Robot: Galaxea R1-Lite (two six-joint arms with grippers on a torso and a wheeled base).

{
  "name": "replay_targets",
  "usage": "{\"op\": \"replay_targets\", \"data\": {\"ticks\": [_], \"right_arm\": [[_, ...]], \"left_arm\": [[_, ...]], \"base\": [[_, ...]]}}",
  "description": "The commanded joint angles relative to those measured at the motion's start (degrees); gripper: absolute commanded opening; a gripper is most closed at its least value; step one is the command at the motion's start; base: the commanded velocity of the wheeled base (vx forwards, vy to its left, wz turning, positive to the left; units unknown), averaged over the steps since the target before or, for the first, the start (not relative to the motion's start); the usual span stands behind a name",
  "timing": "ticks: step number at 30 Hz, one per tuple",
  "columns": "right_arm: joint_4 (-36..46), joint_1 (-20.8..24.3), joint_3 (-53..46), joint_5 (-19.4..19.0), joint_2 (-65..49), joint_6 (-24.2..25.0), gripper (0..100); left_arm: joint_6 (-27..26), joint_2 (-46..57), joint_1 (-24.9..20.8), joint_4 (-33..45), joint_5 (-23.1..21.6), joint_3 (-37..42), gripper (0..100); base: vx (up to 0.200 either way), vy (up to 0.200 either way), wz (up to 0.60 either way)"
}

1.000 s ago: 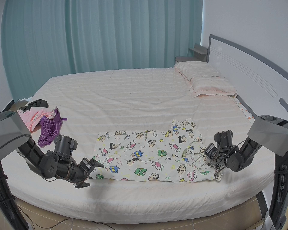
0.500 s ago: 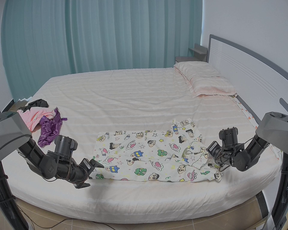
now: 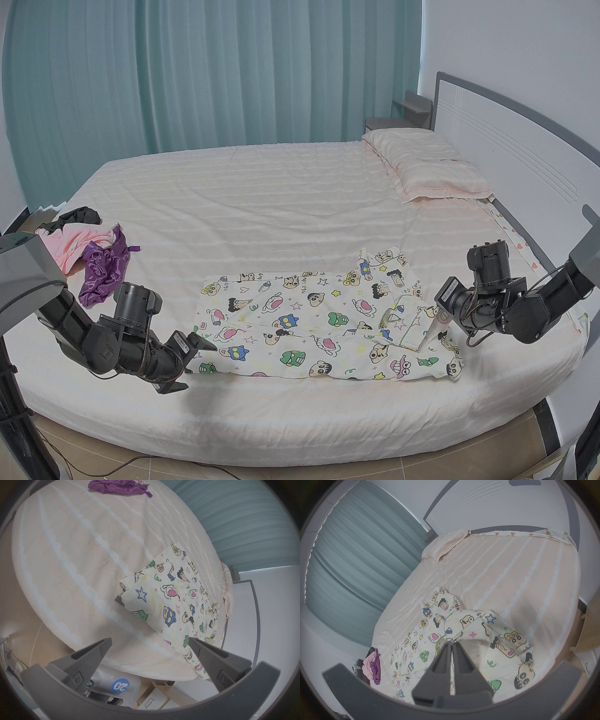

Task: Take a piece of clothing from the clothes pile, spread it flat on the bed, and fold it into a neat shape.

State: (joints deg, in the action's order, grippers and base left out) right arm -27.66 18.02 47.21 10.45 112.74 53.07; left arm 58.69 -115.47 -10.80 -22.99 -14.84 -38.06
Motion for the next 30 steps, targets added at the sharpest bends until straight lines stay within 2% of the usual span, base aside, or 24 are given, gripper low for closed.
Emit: {"op": "replay_targets", "data": {"ticks": [1, 11, 21, 30], "right_arm": [[4.90, 1.67, 1.39, 0.01, -6.13, -0.24, 0], [20.10, 3.69, 5.17, -0.08, -10.70, -1.39, 0], [27.92, 5.10, 5.52, -0.25, -12.19, -3.14, 0], [30.39, 7.29, 3.59, -0.87, -13.51, -3.14, 0]], "left_arm": [[0.03, -0.11, -0.01, -0.04, -0.02, 0.00, 100], [-0.06, -0.11, -0.01, -0.04, 0.07, 0.09, 100], [-0.06, -0.11, -0.01, -0.04, 0.07, 0.18, 100], [-0.06, -0.11, -0.01, -0.04, 0.07, 0.18, 100]], "base": [[0.000, 0.000, 0.00], [0.000, 0.000, 0.00], [0.000, 0.000, 0.00], [0.000, 0.000, 0.00]]}}
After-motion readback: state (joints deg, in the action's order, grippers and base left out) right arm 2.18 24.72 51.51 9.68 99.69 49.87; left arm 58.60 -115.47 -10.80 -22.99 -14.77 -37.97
